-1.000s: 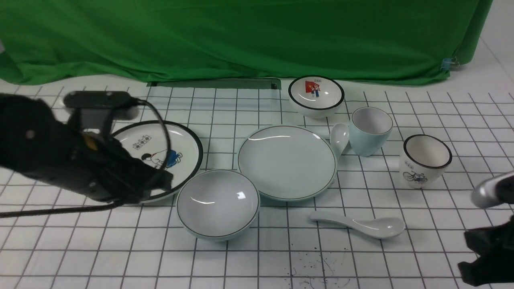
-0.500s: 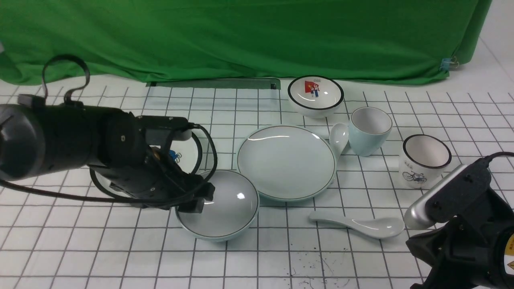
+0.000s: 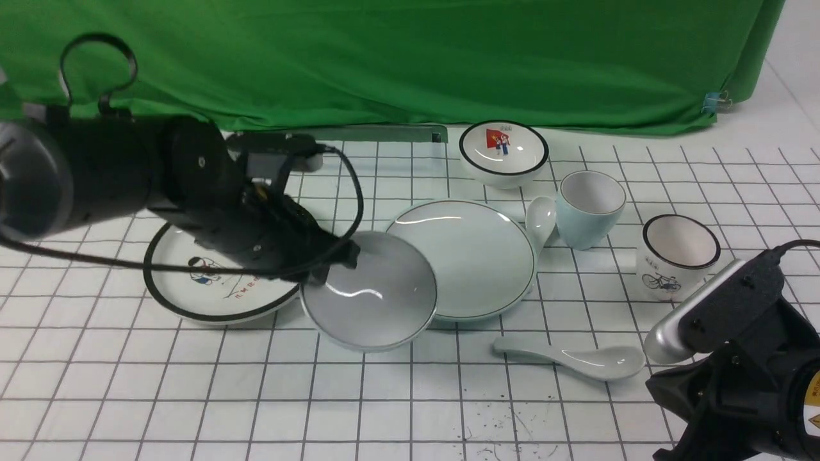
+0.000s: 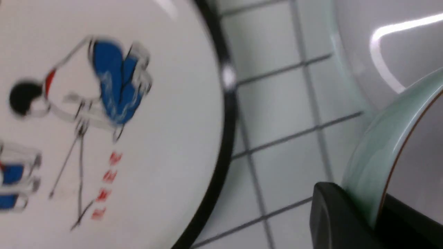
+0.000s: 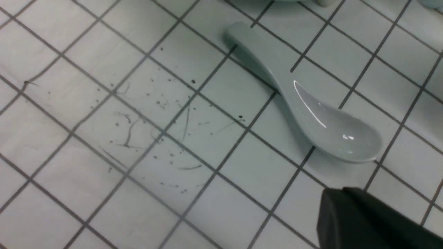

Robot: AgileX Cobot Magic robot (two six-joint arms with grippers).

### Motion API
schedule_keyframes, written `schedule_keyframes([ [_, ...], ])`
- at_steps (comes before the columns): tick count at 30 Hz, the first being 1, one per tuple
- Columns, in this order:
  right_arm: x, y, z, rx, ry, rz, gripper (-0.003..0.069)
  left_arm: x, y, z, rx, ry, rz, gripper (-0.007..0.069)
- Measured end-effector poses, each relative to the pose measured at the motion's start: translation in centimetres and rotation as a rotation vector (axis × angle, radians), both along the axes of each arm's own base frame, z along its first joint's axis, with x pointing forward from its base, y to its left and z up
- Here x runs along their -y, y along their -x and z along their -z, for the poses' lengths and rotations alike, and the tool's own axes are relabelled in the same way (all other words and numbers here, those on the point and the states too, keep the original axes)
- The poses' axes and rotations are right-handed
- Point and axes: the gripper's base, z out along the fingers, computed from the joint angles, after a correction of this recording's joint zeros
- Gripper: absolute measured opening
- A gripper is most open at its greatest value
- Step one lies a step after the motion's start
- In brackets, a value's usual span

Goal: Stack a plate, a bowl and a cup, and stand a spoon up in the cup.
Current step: Use the left arm to grab a blue rice bowl, then use the left arm to put the blue rice bowl into the blue large plate in the middle

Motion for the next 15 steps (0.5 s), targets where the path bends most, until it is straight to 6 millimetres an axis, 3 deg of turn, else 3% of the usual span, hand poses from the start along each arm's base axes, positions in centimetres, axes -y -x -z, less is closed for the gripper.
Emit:
schedule_keyframes([
  [3,0.0,0.0,0.0,0.001,-0.002,0.001,0.0026,1.3,-1.6,-2.3,0.083,0.058,0.056,-0.0009],
  [6,0.0,0.0,0.0,0.001,-0.004,0.003,0.0027,2.5,-3.2,-2.6,0.113,0.085,0.081,-0.0009],
  [10,0.0,0.0,0.0,-0.001,-0.008,0.008,0.003,4.7,-7.5,0.3,0.076,0.082,0.111,-0.0009],
  [15,0.0,0.0,0.0,-0.003,-0.011,0.011,0.0034,5.7,-9.7,2.8,0.015,0.08,0.127,-0.0009],
])
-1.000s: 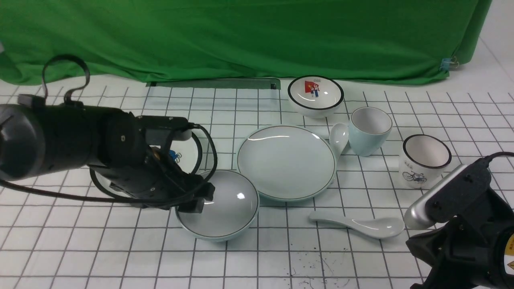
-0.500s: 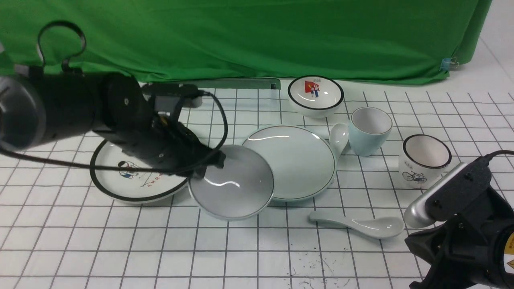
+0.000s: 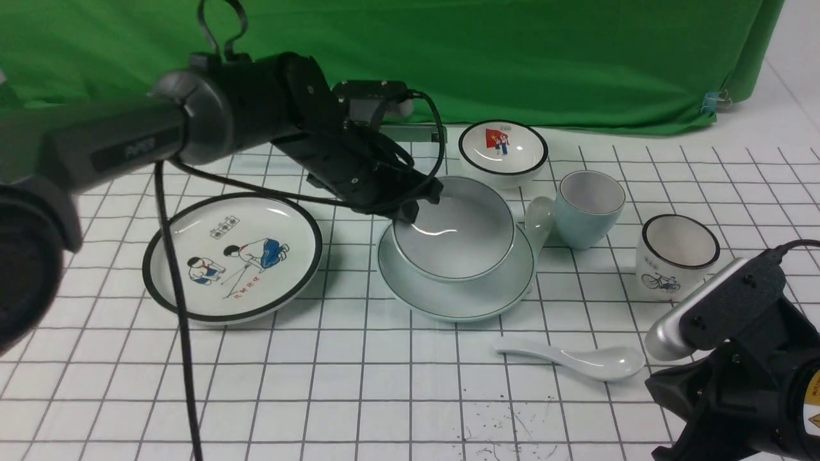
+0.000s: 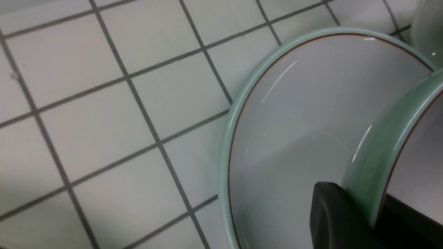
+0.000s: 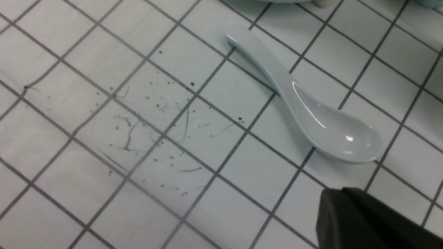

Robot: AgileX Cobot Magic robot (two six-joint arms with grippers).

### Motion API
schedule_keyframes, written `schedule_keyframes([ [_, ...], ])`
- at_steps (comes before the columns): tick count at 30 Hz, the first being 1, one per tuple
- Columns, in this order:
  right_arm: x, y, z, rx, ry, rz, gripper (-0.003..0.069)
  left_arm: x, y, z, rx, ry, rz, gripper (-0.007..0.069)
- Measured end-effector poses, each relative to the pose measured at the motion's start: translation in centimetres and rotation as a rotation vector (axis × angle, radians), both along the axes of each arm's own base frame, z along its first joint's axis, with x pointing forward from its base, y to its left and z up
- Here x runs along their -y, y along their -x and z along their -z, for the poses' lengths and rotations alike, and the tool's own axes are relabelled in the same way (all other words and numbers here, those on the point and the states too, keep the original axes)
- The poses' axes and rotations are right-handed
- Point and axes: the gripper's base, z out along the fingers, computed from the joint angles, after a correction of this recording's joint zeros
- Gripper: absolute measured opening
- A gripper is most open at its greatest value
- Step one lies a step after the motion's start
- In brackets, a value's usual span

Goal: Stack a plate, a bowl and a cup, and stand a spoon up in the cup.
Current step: Use the left arm to put the blue rice bowl into the blue large plate in the middle, then use the right arm to grab a blue teacup

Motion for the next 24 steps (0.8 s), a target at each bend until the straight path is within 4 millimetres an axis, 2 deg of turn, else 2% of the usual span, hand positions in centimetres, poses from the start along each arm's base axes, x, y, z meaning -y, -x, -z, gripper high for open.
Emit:
schedule_keyframes([
  [6,0.0,0.0,0.0,-0.001,-0.003,0.003,0.0038,0.4,-0.8,2.2,-0.061,-0.001,0.003,-0.0005],
  [9,0.0,0.0,0.0,-0.001,-0.005,0.006,0.0041,0.4,-0.7,2.2,-0.076,0.002,0.005,0.0005],
  [12,0.0,0.0,0.0,-0.002,-0.008,0.008,0.0046,0.4,-0.7,2.2,-0.083,0.001,0.006,0.0061],
  [15,0.0,0.0,0.0,-0.015,-0.031,0.038,0.0064,0.4,-0.7,2.1,-0.081,0.004,0.003,0.0167],
  [16,0.0,0.0,0.0,-0.024,-0.032,0.046,0.0086,0.4,-0.6,1.7,-0.073,0.005,0.003,0.0236],
  [17,0.0,0.0,0.0,-0.028,-0.034,0.051,0.009,0.4,-0.6,1.7,-0.072,0.004,0.003,0.0236],
  [18,-0.1,-0.2,-0.2,-0.051,-0.022,0.06,0.0139,0.3,-0.5,0.9,-0.053,0.001,0.005,0.0318],
  [19,-0.1,-0.4,-0.4,-0.066,-0.011,0.067,0.018,0.2,-0.4,0.0,-0.034,-0.002,0.008,0.0369],
  [20,-0.1,-0.4,-0.5,-0.074,-0.005,0.07,0.0189,0.2,-0.3,-0.4,-0.025,0.0,0.008,0.0388],
  [21,-0.1,-1.1,-1.3,-0.079,0.0,0.086,0.0254,-0.1,0.1,-2.3,0.018,-0.016,0.019,0.0445],
  [22,-0.1,-1.7,-1.9,-0.083,0.003,0.107,0.0309,-0.4,0.5,-3.9,0.051,-0.027,0.027,0.0475],
  [24,0.1,-2.9,-3.2,-0.061,-0.002,0.132,0.0357,-0.8,1.3,-6.2,0.09,-0.04,0.032,0.0497],
])
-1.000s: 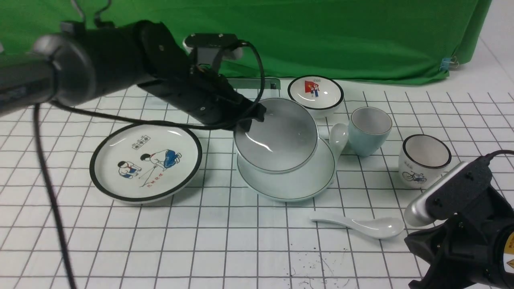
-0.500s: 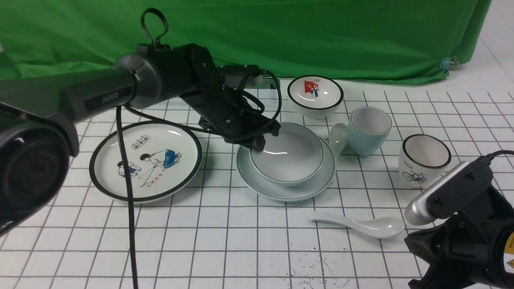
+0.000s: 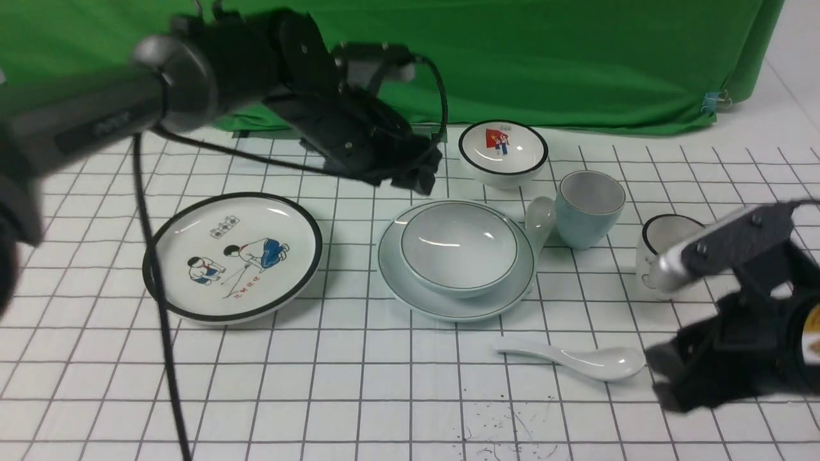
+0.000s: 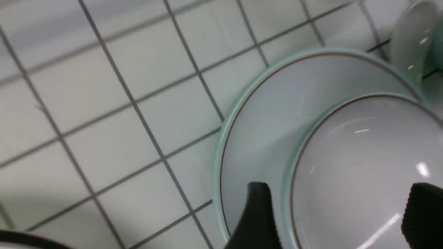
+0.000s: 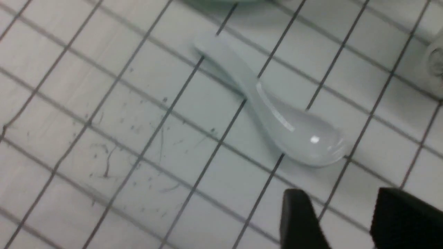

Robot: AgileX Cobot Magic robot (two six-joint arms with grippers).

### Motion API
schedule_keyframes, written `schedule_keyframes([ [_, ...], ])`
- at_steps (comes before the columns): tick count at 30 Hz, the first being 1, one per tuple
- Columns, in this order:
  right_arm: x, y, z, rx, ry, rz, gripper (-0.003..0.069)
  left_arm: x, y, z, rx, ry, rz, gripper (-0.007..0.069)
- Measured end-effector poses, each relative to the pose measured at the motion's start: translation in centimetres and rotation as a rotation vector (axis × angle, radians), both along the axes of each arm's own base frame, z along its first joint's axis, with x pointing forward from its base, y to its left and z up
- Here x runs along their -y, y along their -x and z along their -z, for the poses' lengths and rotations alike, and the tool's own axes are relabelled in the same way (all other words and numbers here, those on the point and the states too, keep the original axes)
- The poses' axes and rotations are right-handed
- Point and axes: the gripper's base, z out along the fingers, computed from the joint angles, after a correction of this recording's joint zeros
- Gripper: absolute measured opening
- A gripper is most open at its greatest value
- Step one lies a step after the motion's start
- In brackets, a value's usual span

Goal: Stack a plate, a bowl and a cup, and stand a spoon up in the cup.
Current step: Use the right arm to grab a blue teacup

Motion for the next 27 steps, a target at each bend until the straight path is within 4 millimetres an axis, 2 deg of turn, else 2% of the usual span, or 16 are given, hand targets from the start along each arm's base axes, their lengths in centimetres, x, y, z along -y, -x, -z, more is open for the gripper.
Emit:
schedule_keyframes([
  [2,0.8,-3.1,-2.7,0.054,-0.012,0.076,0.041,-1.3,2.9,-6.5,0.108,-0.009,0.001,0.0483],
  [3,1.1,-4.2,-3.3,0.064,-0.015,0.103,0.0414,-1.7,3.9,-8.2,0.141,-0.003,-0.001,0.0463],
  [4,1.2,-4.7,-3.6,0.07,-0.016,0.116,0.0414,-1.8,4.1,-8.6,0.149,-0.002,-0.001,0.0456],
  [5,1.9,-7.0,-4.5,0.068,-0.013,0.17,0.0414,-2.8,6.8,-12.4,0.235,0.029,-0.006,0.0384],
  [6,2.0,-7.3,-4.5,0.066,-0.012,0.176,0.0414,-2.9,7.1,-12.8,0.244,0.032,-0.007,0.0374],
  [7,2.3,-10.1,-4.8,0.044,-0.005,0.218,0.0414,-3.7,9.9,-15.4,0.304,0.07,-0.003,0.0288],
  [8,2.4,-10.1,-4.8,0.038,-0.004,0.223,0.0414,-3.8,10.3,-15.6,0.31,0.075,-0.002,0.0276],
  [9,2.5,-12.3,-5.1,0.022,0.004,0.246,0.0414,-4.6,12.7,-17.1,0.355,0.095,0.009,0.0194],
  [11,2.2,-15.2,-4.2,-0.028,0.023,0.259,0.0416,-5.8,16.3,-18.1,0.401,0.111,0.012,0.0069],
  [13,1.7,-17.5,-4.0,-0.036,0.025,0.257,0.0425,-6.7,18.6,-17.7,0.415,0.114,0.01,0.0001],
  [16,1.2,-20.1,-2.8,-0.061,0.041,0.25,0.0435,-7.7,21.3,-15.3,0.382,0.09,0.006,-0.0031],
  [18,0.8,-21.7,-1.7,-0.092,0.056,0.249,0.0436,-8.4,23.0,-12.7,0.33,0.057,0.007,-0.0035],
  [20,0.7,-22.3,-1.1,-0.107,0.062,0.248,0.0437,-8.8,24.0,-11.8,0.319,0.045,0.008,-0.0035],
  [22,0.4,-23.6,1.0,-0.15,0.079,0.245,0.0438,-9.9,26.4,-9.2,0.291,0.003,0.01,-0.0035],
  [23,0.4,-23.7,1.2,-0.152,0.08,0.245,0.0438,-9.9,26.4,-8.9,0.284,-0.003,0.011,-0.0035],
  [27,0.1,-24.7,3.7,-0.187,0.084,0.244,0.0414,-11.6,29.2,-6.4,0.303,-0.087,-0.003,-0.0035],
])
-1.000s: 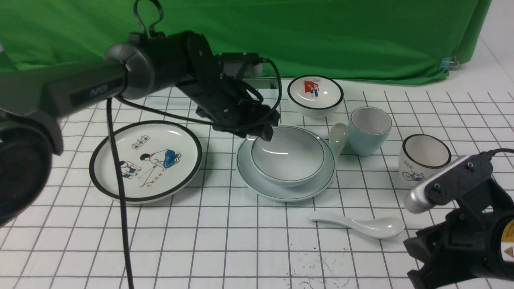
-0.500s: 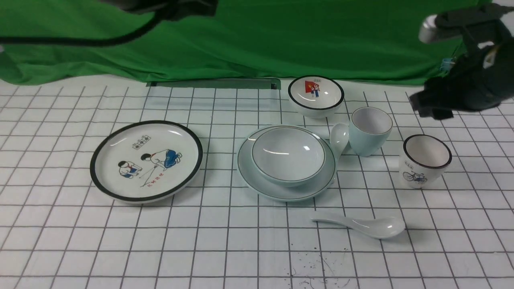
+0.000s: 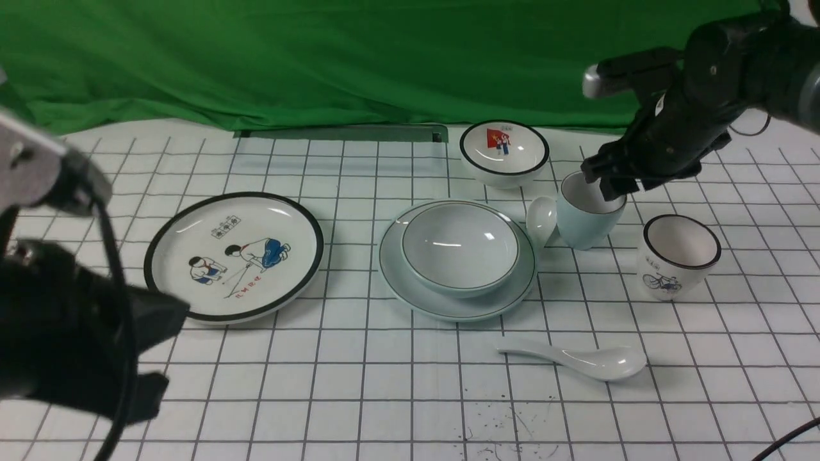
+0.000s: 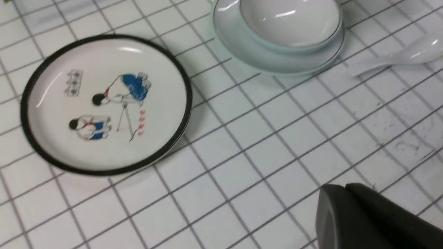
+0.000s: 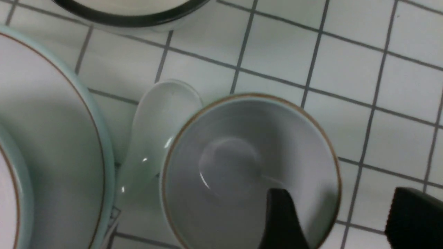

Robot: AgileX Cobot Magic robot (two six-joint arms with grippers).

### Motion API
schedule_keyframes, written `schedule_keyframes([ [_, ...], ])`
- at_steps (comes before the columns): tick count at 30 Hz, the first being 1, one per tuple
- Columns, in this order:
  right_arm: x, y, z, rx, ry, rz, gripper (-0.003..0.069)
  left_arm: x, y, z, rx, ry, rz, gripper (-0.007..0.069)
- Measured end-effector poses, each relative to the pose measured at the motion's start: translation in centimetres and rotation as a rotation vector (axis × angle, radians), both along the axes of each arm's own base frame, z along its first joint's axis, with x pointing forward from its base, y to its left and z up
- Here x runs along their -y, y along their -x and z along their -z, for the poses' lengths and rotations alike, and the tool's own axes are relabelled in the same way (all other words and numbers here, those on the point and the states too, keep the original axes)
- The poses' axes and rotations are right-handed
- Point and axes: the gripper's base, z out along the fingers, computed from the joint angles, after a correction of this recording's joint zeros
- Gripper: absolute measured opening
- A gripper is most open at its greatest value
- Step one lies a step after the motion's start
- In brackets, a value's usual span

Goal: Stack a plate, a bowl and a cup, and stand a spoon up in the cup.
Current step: Use the right arm to grab a blue teacup

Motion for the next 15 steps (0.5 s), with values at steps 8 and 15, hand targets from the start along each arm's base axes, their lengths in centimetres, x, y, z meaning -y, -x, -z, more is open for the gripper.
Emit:
schedule_keyframes([
  [8,-0.2,-1.0,0.8,0.061,-0.002,-0.025,0.0076,-1.9,1.7,2.7,0.089,-0.163,-0.029,-0.0035],
  [15,-0.2,-0.8,0.2,0.067,0.016,-0.066,0.0055,-1.8,1.5,3.6,0.114,-0.135,-0.033,-0.0035],
])
